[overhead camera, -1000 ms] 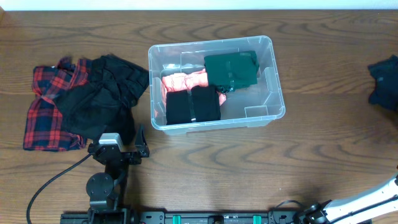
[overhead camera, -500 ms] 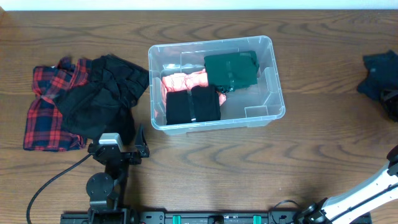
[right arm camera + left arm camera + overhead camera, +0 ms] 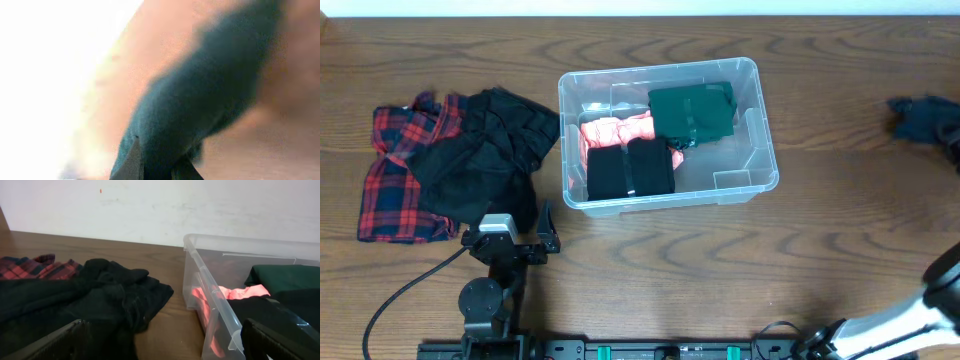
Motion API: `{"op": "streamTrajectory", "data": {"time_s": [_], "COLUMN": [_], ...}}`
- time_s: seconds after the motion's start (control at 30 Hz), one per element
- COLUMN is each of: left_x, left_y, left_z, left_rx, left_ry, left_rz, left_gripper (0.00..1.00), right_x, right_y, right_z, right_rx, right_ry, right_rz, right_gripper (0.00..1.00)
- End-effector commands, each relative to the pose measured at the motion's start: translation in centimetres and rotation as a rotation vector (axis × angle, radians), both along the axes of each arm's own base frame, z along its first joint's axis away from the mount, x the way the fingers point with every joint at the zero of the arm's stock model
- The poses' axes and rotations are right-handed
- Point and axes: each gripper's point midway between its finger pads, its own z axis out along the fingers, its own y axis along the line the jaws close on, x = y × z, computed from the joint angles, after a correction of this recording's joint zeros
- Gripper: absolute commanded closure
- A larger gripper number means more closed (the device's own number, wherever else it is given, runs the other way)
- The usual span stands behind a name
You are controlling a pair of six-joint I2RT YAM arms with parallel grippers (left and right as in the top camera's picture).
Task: Pack container
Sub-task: 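Move the right gripper to the dark navy cloth and grasp, then carry the navy cloth left into the bin's right side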
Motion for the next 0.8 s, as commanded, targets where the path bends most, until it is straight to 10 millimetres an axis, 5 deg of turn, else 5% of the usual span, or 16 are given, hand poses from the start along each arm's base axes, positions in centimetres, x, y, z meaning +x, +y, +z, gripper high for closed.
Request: {"op": "streamTrajectory", "data": {"time_s": [0.0,0.2,0.37,0.6,0.77], "left_x": [-0.1,-0.1,-0.1,-0.1,-0.1], "left_y": [-0.1,-0.1,-0.1,-0.1,-0.1], "left_z": [-1.6,-1.6,-1.6,-1.6,-1.6], "left_rx": [0.014,0.014,0.014,0.014,0.014], "left_ry": [0.048,0.048,0.048,0.048,0.048], "left_rz": [-0.008,-0.008,-0.008,-0.008,-0.008], "left_gripper": [0.02,0.02,0.02,0.02,0.02], "right_x": [0.8,-0.3,-2.7,-6.0,-7.0], "right_y": [5.5,14.3,22.3,30.0,34.1], "right_z": [8.8,15.6,18.9,19.8,17.8], "right_rx": [-0.032,-0.008,0.008,0.023,0.014], "right_ry": [-0.163,-0.236,-0.239,-0.186,-0.083], "right_rz": [0.152,0.316,0.461,0.603,0.658], "right_gripper": [0.99,0.99,0.99,0.99,0.99]}}
